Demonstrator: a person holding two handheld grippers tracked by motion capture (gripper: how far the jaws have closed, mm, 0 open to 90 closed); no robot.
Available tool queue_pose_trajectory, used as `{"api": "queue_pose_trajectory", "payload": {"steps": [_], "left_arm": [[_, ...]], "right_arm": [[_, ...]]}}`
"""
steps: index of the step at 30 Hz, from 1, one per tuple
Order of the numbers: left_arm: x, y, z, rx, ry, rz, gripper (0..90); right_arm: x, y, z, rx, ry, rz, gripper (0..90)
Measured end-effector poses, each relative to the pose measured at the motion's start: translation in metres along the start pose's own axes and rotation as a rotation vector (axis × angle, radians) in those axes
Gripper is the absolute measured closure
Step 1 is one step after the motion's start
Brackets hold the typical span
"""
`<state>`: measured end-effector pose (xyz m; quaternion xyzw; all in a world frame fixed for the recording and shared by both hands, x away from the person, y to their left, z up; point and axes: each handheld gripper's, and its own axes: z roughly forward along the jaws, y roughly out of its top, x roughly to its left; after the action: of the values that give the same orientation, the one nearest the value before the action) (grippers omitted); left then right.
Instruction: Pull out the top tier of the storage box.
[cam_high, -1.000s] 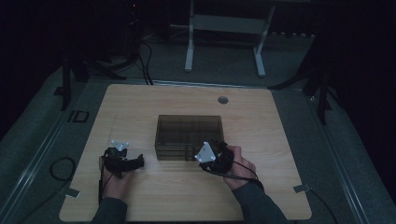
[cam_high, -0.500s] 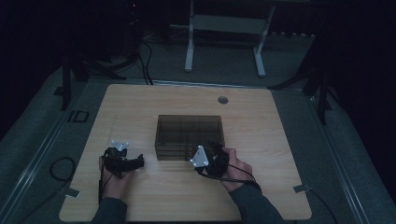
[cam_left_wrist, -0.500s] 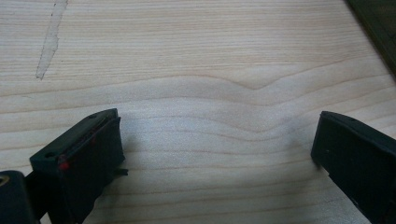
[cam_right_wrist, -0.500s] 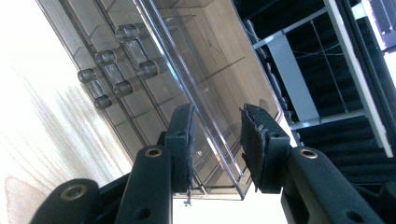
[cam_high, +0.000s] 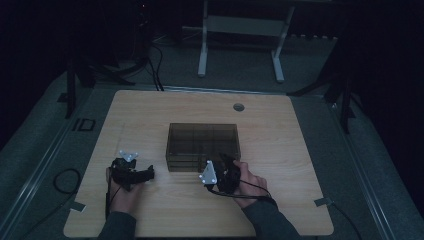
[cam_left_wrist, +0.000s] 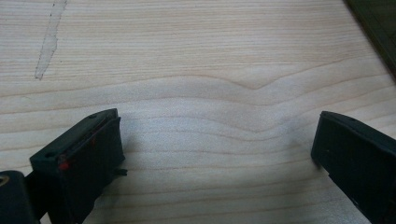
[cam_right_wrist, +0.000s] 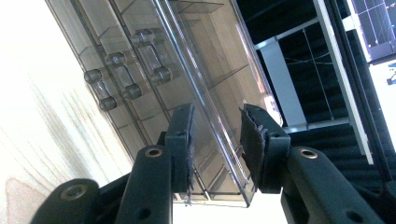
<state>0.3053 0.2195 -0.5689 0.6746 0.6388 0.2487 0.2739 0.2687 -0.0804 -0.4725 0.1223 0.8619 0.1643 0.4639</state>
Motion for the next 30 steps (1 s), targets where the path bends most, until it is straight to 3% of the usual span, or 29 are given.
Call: {"api": "queue_pose_trajectory", "payload": {"steps": [30], "left_arm": [[0.000,0.000,0.000,0.000,-0.001,0.001,2.3]], "right_arm": [[0.024,0.008,0.002,-0.009,-0.070,-0.116,66.2]]}}
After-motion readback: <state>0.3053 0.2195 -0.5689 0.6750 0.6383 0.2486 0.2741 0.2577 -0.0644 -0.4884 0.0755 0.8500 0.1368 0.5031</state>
